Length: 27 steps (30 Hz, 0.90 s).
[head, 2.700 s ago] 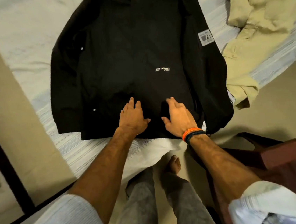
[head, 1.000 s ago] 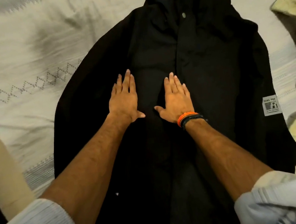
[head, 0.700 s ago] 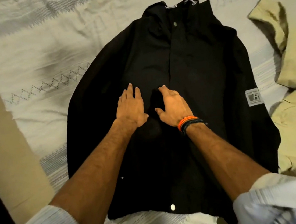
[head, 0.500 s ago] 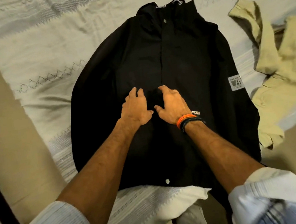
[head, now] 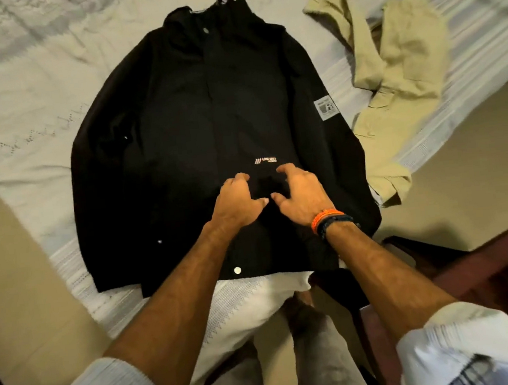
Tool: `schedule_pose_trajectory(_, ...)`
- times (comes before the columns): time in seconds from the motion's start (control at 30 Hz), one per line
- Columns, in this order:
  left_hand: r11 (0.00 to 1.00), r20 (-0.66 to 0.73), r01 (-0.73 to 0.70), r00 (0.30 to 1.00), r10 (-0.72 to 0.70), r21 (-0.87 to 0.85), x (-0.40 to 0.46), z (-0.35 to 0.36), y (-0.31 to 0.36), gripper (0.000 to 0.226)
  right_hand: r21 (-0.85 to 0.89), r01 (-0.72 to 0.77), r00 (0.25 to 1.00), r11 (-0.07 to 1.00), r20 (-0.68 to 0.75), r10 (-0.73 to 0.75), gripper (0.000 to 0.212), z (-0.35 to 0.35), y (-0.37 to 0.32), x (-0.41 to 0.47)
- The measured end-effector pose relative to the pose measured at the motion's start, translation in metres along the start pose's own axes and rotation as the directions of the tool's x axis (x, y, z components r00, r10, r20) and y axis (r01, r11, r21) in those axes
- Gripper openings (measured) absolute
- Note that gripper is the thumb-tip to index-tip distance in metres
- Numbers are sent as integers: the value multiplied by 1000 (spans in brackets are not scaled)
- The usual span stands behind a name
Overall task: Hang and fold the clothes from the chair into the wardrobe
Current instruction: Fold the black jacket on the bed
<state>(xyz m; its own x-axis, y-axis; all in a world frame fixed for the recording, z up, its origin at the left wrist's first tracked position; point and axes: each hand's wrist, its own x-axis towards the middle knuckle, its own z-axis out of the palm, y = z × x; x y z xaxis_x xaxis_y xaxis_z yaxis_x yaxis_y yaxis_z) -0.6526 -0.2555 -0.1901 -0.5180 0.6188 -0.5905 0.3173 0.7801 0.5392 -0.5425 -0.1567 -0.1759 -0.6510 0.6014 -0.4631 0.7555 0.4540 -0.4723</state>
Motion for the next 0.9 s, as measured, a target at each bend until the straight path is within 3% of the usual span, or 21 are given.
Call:
schedule_pose_trajectory(0.17,995,60,50,997,-44,-92,-2,46,41,71,31,-20,998,999,-58,21,52,-13,52,-15)
schedule_pose_trajectory(0.2,992,81,64,995,-55,-107,0,90,74,69,41,-65,996,997,-60,67,50,-28,101,-23)
schedule_pose_trajectory(0.4,953,118,195,978,-171,-232,15,147,106,73,78,-231,957,970,-161,241,43,-34,171,-22)
schedule_pose_trajectory(0.5,926,127,267,962,-241,-265,18,182,114,74,32,-326,936,945,-131,327,57,-25,215,-24)
schedule_pose_trajectory(0.6,898,130,325,945,-299,-297,21,206,115,75,98,-378,925,921,-8,380,65,-14,247,-20)
schedule_pose_trajectory(0.8,853,50,358,929,-368,-380,30,230,104,52,200,-374,927,906,68,368,64,1,272,-8)
schedule_pose_trajectory(0.9,741,125,389,913,-387,-547,30,232,106,34,224,-373,928,900,97,360,53,1,281,-4)
